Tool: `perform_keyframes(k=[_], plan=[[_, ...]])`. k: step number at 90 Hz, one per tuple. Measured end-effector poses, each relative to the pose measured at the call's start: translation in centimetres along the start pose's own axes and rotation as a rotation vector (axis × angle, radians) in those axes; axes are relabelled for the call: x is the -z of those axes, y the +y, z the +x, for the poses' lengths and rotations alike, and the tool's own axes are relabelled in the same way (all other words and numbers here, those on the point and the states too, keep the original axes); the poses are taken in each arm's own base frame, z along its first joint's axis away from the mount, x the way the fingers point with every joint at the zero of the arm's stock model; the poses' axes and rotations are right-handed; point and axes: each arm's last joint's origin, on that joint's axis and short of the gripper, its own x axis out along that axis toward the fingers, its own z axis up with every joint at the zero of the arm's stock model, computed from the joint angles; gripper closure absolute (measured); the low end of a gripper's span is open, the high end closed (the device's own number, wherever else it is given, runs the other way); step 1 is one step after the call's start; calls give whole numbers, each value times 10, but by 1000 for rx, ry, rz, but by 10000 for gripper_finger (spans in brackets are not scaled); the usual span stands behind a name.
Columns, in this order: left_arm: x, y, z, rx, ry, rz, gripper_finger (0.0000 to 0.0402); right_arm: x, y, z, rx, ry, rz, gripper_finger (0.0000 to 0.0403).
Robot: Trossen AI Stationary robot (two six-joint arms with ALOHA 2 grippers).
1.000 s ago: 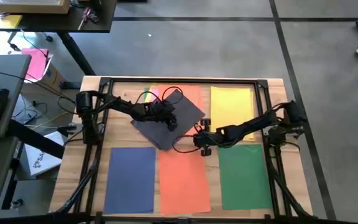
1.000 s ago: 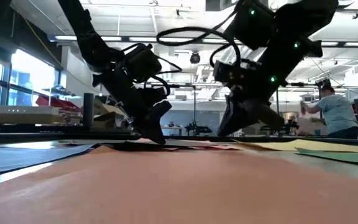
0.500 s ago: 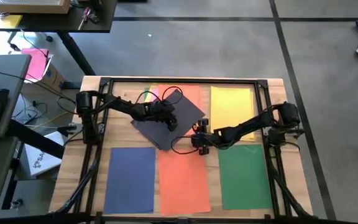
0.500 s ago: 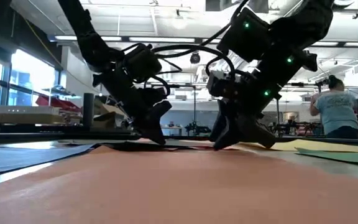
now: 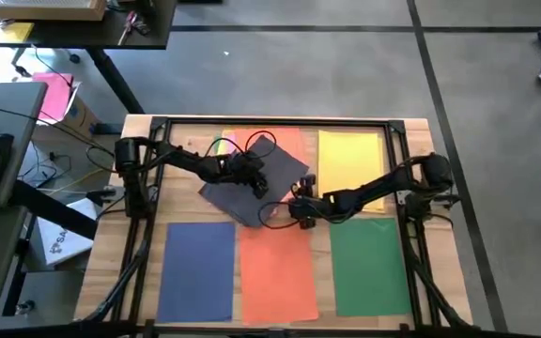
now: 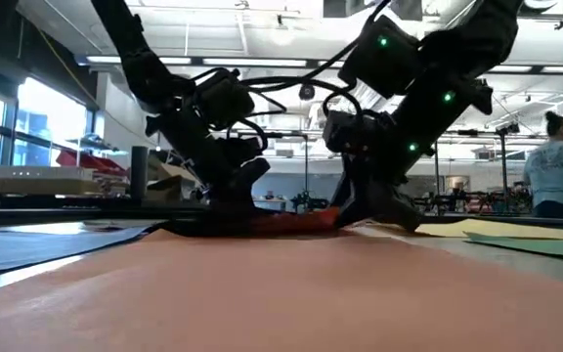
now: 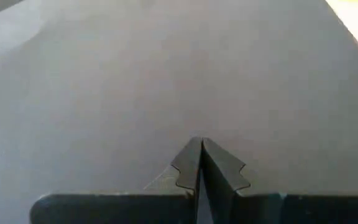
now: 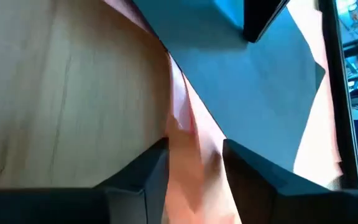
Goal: Organize paper
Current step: Stack the orange paper on top of the orange paper
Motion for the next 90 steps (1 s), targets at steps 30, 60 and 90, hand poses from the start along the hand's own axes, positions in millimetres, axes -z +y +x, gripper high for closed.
perform_keyframes(k=[30, 60, 90], plan=[[0, 0, 0, -2, 1, 2, 402, 5, -14, 6, -3, 29, 45, 297], [-6, -1, -9, 3, -9, 11, 400, 4, -15, 8, -66, -6, 45, 394], [-45, -11, -92, 72, -218, 133, 346, -3, -4, -9, -110, -44, 123, 403]])
